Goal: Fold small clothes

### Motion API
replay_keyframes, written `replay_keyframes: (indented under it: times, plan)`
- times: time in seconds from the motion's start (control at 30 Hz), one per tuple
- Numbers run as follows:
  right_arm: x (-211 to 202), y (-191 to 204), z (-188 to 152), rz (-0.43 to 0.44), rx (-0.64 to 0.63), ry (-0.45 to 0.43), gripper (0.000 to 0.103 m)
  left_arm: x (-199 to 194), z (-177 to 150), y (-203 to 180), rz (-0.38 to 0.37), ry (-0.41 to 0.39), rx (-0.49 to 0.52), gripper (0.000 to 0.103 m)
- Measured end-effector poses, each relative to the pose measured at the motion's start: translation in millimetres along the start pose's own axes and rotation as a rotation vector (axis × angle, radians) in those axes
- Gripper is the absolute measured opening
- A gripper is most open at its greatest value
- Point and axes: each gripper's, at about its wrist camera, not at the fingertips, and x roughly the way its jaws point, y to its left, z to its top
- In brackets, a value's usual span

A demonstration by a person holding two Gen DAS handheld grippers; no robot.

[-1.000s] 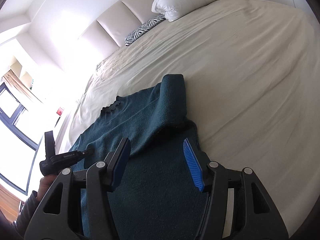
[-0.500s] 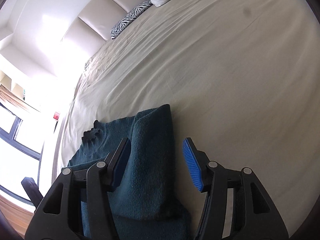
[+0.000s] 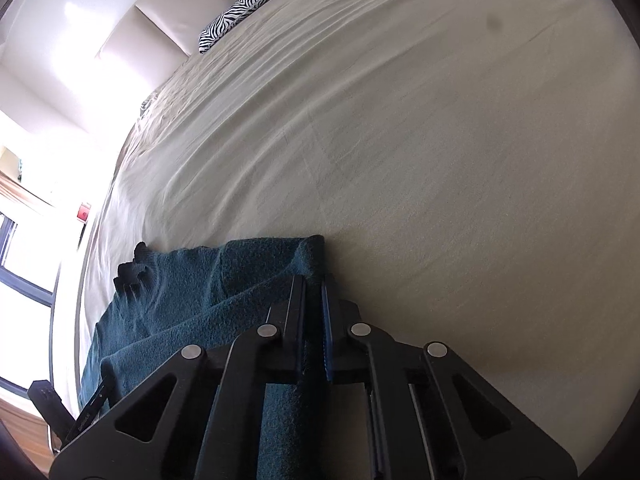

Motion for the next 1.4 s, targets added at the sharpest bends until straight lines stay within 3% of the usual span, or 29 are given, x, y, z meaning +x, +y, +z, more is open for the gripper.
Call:
replay_keyframes:
  times: [0.17, 0.3, 0.37, 0.43, 0.5, 0.57, 0.67, 0.73, 0.8, 0.93, 1.2, 1.4]
  plan:
    - [7, -1, 1, -0.001, 0.011, -0.014, 0.004, 0, -2, 1, -0.008, -0.002, 0.004, 0.009]
    - [-17, -4, -9, 0.056, 0.05, 0.015, 0.01, 1, -2, 7, -0.032, 0.0, -0.017, 0.012]
    - [-40, 1, -21, 0.037, -0.001, -0.007, 0.02, 2, -2, 9, -0.035, 0.0, -0.019, 0.012]
    - [-55, 7, -38, 0.043, -0.04, 0.005, 0.047, 1, -3, 7, -0.03, -0.002, -0.014, 0.012]
    - [-61, 13, -55, 0.037, -0.071, 0.041, 0.052, 2, -4, 6, -0.027, -0.003, -0.01, 0.012]
    - [-55, 18, -68, 0.009, -0.103, 0.089, 0.052, 1, -4, 5, -0.026, -0.003, -0.009, 0.012]
    - [-49, 30, -83, -0.045, -0.192, 0.093, 0.048, 1, -3, 5, -0.031, -0.001, -0.013, 0.012]
    - [-45, 33, -89, -0.059, -0.215, 0.115, 0.019, 2, -3, 6, -0.039, 0.0, -0.02, 0.012]
    - [-46, 33, -93, -0.074, -0.224, 0.105, 0.015, 2, -2, 9, -0.047, 0.001, -0.026, 0.012]
    - [-43, 35, -97, -0.101, -0.23, 0.077, 0.013, 3, -2, 10, -0.059, 0.0, -0.037, 0.013]
    - [-50, 14, -109, -0.059, -0.116, -0.013, 0.012, 1, 4, 4, -0.035, -0.013, 0.013, 0.012]
    - [-47, 10, -113, -0.054, -0.154, -0.028, 0.012, 8, 1, 5, -0.017, -0.011, 0.009, 0.013]
